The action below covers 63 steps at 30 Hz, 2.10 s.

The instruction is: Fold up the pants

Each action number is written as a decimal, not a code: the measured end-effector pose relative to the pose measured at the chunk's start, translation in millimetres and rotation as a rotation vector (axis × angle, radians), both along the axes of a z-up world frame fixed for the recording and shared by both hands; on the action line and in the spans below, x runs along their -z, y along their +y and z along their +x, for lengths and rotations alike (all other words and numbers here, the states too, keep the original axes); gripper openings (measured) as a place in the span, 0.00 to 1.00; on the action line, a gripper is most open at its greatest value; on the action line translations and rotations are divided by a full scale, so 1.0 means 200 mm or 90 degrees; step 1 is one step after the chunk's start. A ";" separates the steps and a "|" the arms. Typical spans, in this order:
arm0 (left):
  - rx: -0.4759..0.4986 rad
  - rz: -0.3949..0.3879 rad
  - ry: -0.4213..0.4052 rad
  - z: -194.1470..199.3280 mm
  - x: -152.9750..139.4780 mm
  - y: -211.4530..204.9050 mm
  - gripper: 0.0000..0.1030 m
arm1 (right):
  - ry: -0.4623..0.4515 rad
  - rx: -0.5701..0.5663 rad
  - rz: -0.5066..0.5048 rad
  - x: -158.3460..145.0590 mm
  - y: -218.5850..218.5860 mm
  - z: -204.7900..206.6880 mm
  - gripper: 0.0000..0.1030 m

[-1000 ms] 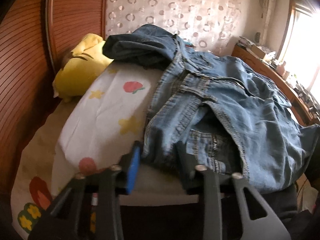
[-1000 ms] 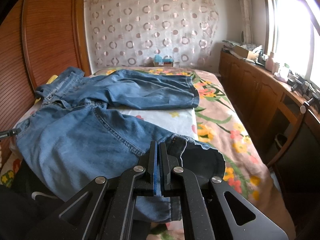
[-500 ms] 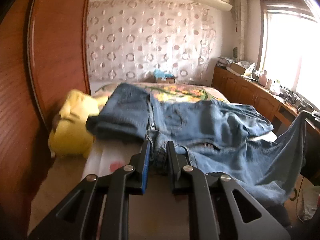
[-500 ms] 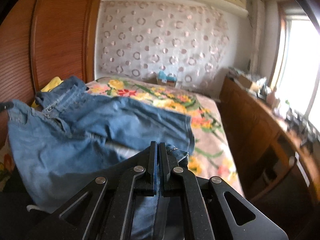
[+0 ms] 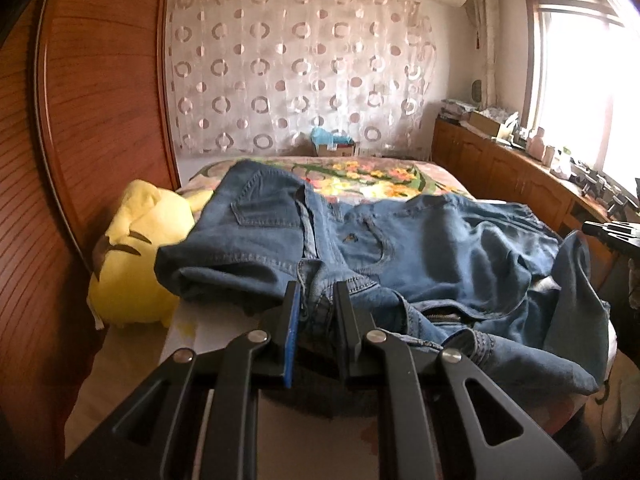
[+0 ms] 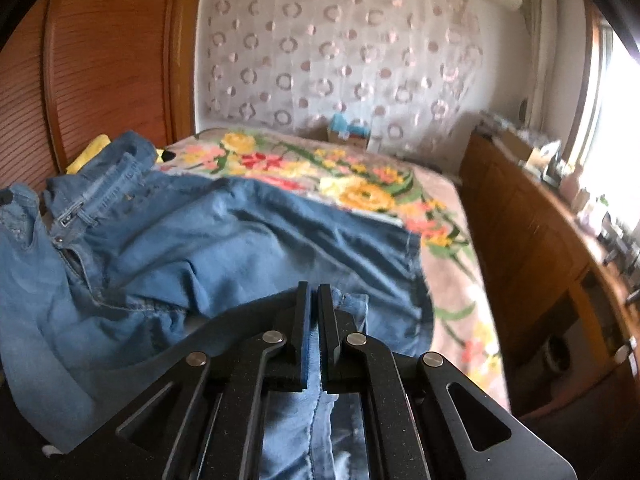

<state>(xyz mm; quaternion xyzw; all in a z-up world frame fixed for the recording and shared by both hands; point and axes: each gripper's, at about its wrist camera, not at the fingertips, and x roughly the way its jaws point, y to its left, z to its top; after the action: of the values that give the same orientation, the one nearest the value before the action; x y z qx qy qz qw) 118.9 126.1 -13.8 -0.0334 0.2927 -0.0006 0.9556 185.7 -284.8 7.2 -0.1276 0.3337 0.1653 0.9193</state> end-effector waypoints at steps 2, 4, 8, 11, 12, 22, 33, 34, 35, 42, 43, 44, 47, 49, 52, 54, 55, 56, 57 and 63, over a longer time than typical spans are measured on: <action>-0.001 0.000 0.005 0.00 0.03 -0.01 0.13 | 0.011 0.010 0.007 0.02 -0.02 0.00 0.19; -0.002 -0.004 0.008 0.00 0.05 -0.01 0.13 | 0.018 0.016 0.016 0.04 -0.05 -0.02 0.27; -0.008 -0.011 0.009 -0.03 0.08 0.00 0.13 | 0.030 0.023 0.032 0.05 -0.12 -0.11 0.29; -0.009 -0.012 0.012 -0.05 0.10 0.00 0.13 | 0.046 0.020 0.032 0.08 -0.17 -0.20 0.29; -0.009 -0.012 0.012 -0.06 0.10 0.00 0.13 | 0.057 0.017 0.030 0.10 -0.19 -0.22 0.29; -0.010 -0.017 0.008 -0.16 0.11 -0.03 0.13 | 0.120 0.024 0.017 0.27 -0.29 -0.35 0.43; -0.012 -0.014 0.014 -0.22 0.12 -0.04 0.13 | 0.173 -0.010 0.040 0.31 -0.30 -0.41 0.43; -0.012 -0.013 0.014 -0.21 0.12 -0.04 0.13 | 0.174 -0.015 0.043 0.30 -0.29 -0.42 0.43; -0.012 -0.014 0.014 -0.21 0.13 -0.04 0.13 | 0.179 -0.023 0.047 0.30 -0.29 -0.43 0.43; -0.014 -0.015 0.017 -0.22 0.15 -0.03 0.13 | 0.189 -0.022 0.028 0.33 -0.26 -0.38 0.43; -0.015 -0.016 0.017 -0.22 0.15 -0.03 0.13 | 0.191 -0.020 0.028 0.33 -0.26 -0.37 0.43; -0.015 -0.017 0.017 -0.22 0.15 -0.04 0.13 | 0.194 -0.018 0.029 0.34 -0.27 -0.35 0.42; -0.017 -0.018 0.021 -0.21 0.17 -0.03 0.13 | 0.210 -0.001 0.019 0.37 -0.28 -0.32 0.38; -0.017 -0.019 0.022 -0.21 0.17 -0.03 0.14 | 0.216 0.008 0.017 0.38 -0.29 -0.31 0.33; -0.017 -0.018 0.023 -0.22 0.19 -0.03 0.13 | 0.211 0.007 0.021 0.37 -0.31 -0.32 0.12; -0.018 -0.014 0.020 -0.22 0.18 -0.02 0.13 | 0.202 0.000 0.028 0.35 -0.32 -0.34 0.07; -0.019 -0.013 0.017 -0.22 0.18 -0.02 0.13 | 0.190 -0.002 0.033 0.32 -0.33 -0.36 0.06; -0.019 -0.007 0.013 -0.23 0.18 -0.03 0.13 | 0.174 0.001 0.038 0.30 -0.33 -0.38 0.05; -0.018 -0.002 0.006 -0.23 0.16 -0.03 0.13 | 0.151 0.011 0.045 0.26 -0.35 -0.40 0.05; -0.032 -0.015 -0.057 -0.27 -0.02 0.03 0.13 | 0.001 0.084 0.105 -0.04 -0.49 -0.52 0.04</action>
<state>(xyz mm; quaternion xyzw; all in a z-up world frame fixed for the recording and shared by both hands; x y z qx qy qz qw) 65.6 131.7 -10.4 -0.0519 0.2490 0.0187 0.9669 82.6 -382.2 14.4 -0.0295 0.3276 0.1315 0.9351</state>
